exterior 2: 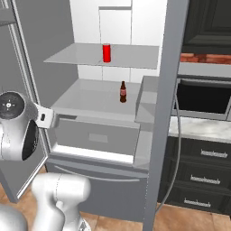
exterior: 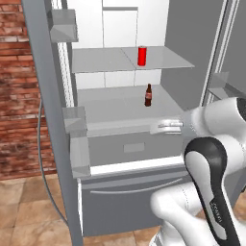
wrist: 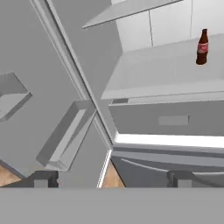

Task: Open the fridge, grab two sodas, and place both sodas inside the bowl with ice on the dining counter.

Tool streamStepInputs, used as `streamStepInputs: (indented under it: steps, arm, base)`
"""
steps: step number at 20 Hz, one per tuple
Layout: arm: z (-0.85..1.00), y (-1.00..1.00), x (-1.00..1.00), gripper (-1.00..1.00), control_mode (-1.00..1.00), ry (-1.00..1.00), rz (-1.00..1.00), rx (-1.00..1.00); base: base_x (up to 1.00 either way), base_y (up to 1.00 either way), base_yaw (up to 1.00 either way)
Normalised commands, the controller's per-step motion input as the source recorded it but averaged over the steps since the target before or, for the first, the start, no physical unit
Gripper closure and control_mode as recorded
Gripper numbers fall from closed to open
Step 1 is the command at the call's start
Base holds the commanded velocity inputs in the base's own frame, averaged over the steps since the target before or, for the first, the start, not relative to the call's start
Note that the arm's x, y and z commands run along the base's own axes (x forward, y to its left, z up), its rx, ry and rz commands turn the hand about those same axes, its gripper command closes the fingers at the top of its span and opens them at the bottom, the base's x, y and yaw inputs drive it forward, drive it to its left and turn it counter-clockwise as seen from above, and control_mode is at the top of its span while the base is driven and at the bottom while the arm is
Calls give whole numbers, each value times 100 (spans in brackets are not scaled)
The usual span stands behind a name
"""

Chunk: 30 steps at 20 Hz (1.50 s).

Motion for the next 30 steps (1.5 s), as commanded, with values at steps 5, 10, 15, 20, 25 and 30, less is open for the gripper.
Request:
streamStepInputs:
  steps: [5, 10, 15, 20, 25, 30]
  arm:
    - [-24, -71, -38, -100, -100, -12, -19, -27]
    - [-52, -30, -19, -100, -100, -2, -3, -26]
    - [-22, 2, -5, -100, -100, 0, 0, -6]
    - [-23, 0, -4, -100, -100, 0, 0, -2]
    - [-14, 2, 2, -100, 100, 0, 0, 0]
    - [0, 0, 0, -100, 100, 0, 0, 0]
  base:
    - [0, 0, 0]
    - [0, 0, 0]
    - [0, 0, 0]
    - [0, 0, 0]
    - [11, 16, -2]
    - [31, 38, -9]
